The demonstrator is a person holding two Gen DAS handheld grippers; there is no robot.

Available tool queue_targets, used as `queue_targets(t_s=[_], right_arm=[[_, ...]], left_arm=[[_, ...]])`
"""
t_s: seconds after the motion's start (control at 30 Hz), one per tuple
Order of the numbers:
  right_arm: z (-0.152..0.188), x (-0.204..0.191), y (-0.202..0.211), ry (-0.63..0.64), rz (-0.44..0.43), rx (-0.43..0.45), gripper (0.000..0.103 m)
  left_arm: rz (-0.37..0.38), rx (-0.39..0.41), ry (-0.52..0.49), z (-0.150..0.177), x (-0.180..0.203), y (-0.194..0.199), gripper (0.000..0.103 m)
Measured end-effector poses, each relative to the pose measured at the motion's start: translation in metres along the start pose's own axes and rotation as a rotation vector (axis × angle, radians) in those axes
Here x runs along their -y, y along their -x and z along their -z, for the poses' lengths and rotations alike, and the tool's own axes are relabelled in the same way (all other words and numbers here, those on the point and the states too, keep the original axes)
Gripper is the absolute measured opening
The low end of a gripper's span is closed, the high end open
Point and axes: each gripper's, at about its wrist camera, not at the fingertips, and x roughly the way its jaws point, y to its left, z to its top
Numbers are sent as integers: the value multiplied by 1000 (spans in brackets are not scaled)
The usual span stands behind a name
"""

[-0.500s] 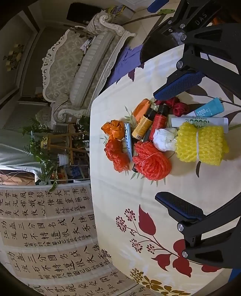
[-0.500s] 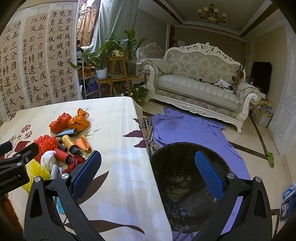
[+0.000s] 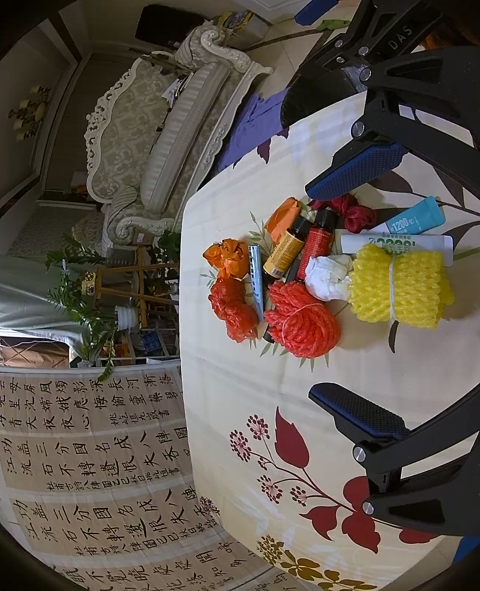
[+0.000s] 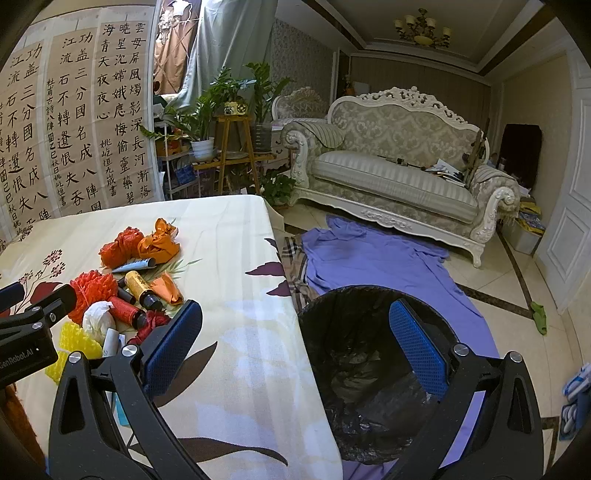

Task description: Collect trash

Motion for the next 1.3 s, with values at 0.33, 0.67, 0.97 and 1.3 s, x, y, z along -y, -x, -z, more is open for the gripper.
queue_targets(t_s=[0.33, 0.67, 0.97, 1.3], right_arm=[[1, -1, 0, -1, 0, 2, 99], [-1, 0, 1, -2, 1, 2, 99], [1, 0, 1, -5, 3, 5, 99], [-2, 6, 6, -11, 4, 2, 99]], left_arm=[[1, 10, 0, 5, -2, 5, 96], [-2, 10, -1, 6, 0, 5, 96], [2, 12, -3, 10, -2, 5, 96], [9, 11, -2, 12, 8, 0, 96]])
